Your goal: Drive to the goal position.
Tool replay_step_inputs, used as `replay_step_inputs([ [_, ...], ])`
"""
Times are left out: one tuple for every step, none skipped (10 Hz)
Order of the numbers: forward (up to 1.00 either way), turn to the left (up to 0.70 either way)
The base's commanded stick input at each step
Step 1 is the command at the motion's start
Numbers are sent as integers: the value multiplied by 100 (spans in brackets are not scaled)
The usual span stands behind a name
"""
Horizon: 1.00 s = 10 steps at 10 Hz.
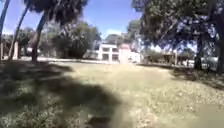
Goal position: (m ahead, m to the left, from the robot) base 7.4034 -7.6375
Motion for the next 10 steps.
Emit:
replay_step_inputs([
  [70, 0],
  [70, 0],
  [70, 0],
  [70, 0],
  [70, 0],
  [70, 0],
  [70, 0],
  [70, 0],
  [70, 0],
  [70, 0],
])
